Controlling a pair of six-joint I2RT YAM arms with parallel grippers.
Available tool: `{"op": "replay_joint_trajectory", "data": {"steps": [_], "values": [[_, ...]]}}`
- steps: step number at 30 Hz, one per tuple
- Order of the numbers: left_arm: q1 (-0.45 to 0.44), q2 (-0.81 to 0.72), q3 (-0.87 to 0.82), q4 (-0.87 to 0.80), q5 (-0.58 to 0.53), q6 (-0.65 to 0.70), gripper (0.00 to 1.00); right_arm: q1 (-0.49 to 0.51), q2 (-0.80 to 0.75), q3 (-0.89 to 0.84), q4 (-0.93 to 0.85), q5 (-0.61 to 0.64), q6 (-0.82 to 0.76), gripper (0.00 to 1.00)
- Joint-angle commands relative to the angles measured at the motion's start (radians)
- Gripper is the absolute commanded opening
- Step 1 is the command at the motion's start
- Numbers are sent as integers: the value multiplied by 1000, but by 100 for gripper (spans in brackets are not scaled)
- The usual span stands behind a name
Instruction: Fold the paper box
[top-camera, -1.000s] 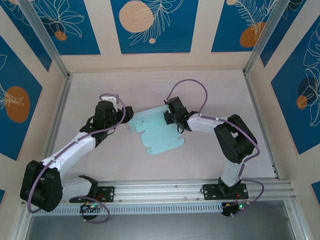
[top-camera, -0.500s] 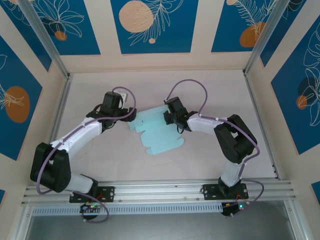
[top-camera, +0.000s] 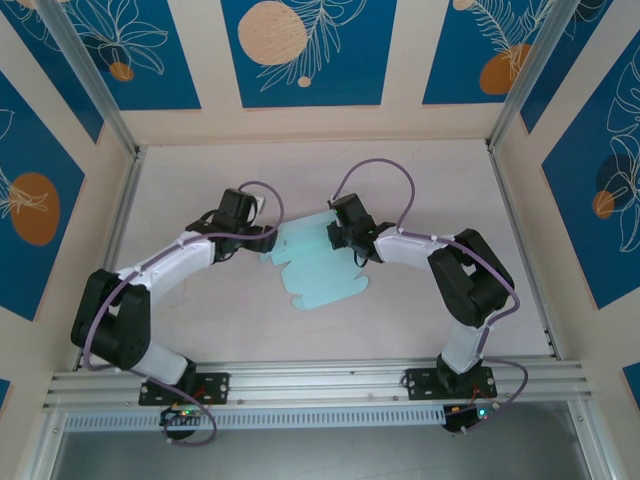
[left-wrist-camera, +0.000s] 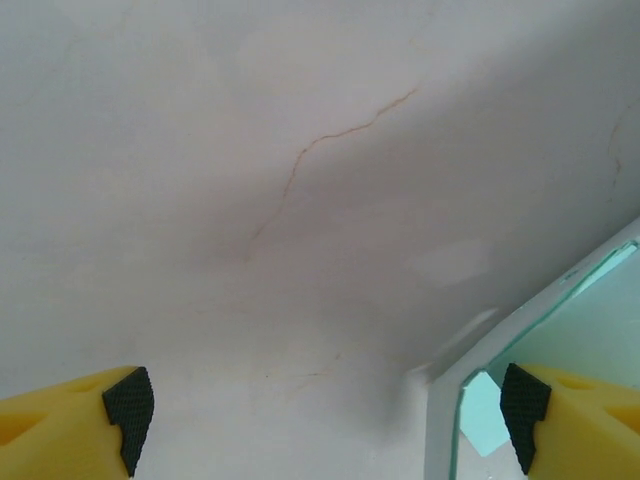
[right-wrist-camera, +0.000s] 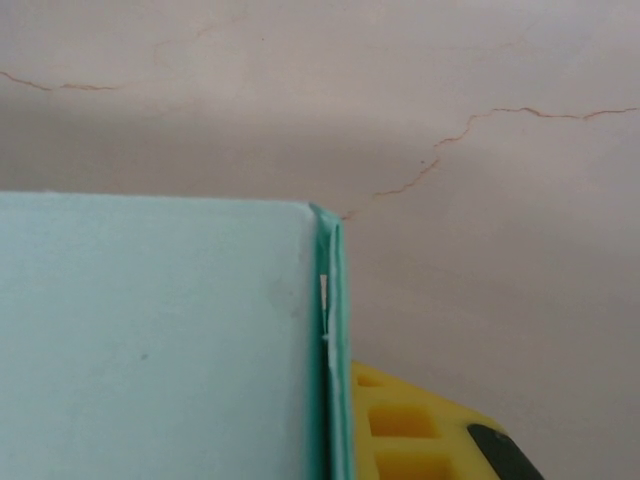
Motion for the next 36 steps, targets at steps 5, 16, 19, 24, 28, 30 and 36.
{"op": "replay_joint_trajectory", "data": {"steps": [5,16,19,24,28,30,36], "values": [[-58,49,65,79,-14,35,92,15,3,6,18,-10,32,12],[-101,130,97,106,-125,86,93,25,10,16,-6,-9,68,12],[-97,125,83,110,-183,76,91,25,14,22,-17,1,82,12],[-85,97,34,137,-161,63,90,24,18,24,-19,6,94,12],[-65,91,9,133,-158,60,92,25,18,28,-19,6,92,12],[-52,88,-1,136,-148,55,92,25,20,29,-18,6,90,12],[-31,83,-12,147,-120,55,94,25,24,30,-17,1,91,12]]}}
